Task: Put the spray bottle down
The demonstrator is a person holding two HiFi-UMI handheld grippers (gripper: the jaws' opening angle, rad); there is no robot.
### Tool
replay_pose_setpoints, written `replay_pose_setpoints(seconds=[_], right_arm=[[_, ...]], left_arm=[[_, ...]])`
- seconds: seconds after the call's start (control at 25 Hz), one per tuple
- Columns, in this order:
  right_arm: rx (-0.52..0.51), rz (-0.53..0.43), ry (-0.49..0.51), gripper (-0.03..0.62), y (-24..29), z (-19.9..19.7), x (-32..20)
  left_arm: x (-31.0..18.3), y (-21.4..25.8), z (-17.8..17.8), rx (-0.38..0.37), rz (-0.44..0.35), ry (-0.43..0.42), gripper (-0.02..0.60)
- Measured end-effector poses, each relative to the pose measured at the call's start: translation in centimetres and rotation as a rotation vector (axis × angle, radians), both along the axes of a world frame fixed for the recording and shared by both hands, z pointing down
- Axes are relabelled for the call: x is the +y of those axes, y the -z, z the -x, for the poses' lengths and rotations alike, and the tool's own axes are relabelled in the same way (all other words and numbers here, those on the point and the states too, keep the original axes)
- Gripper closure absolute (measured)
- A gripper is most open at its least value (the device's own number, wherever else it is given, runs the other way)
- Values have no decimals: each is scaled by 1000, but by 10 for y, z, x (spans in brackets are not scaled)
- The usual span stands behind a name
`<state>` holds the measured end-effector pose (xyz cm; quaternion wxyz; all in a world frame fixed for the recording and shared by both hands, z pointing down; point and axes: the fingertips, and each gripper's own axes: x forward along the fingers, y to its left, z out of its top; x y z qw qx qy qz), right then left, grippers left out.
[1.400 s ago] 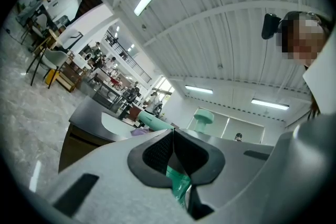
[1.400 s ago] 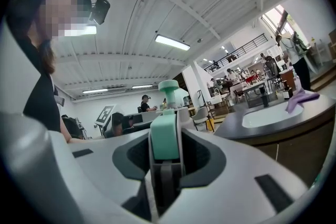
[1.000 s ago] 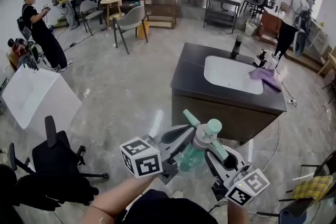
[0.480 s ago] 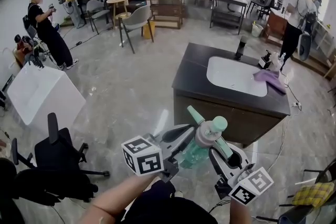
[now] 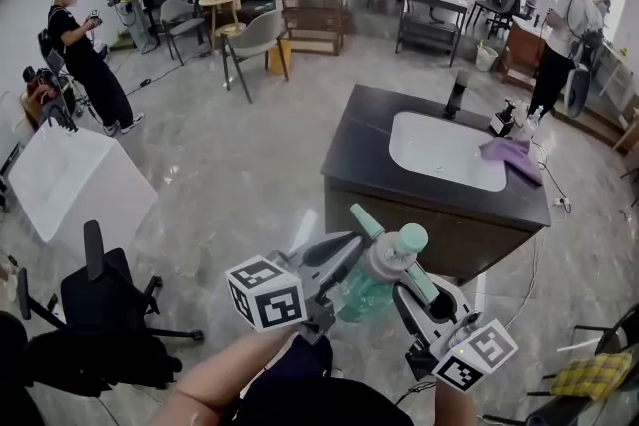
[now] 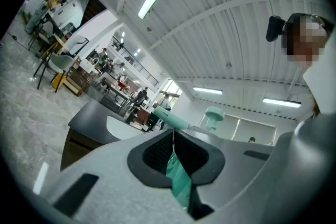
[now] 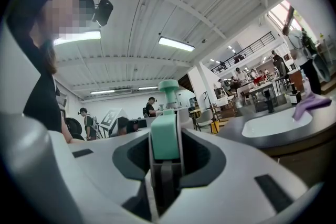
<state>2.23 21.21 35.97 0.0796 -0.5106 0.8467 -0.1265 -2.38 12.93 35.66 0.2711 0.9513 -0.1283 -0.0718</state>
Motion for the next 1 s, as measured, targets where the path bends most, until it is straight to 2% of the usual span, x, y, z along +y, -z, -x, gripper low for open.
replay_pose_setpoints(seconds=[1.0], right_arm=[[8,13,-3,485,1,-26,-74]], left_arm=[[-78,-5,-35,-8,26,-30,569]])
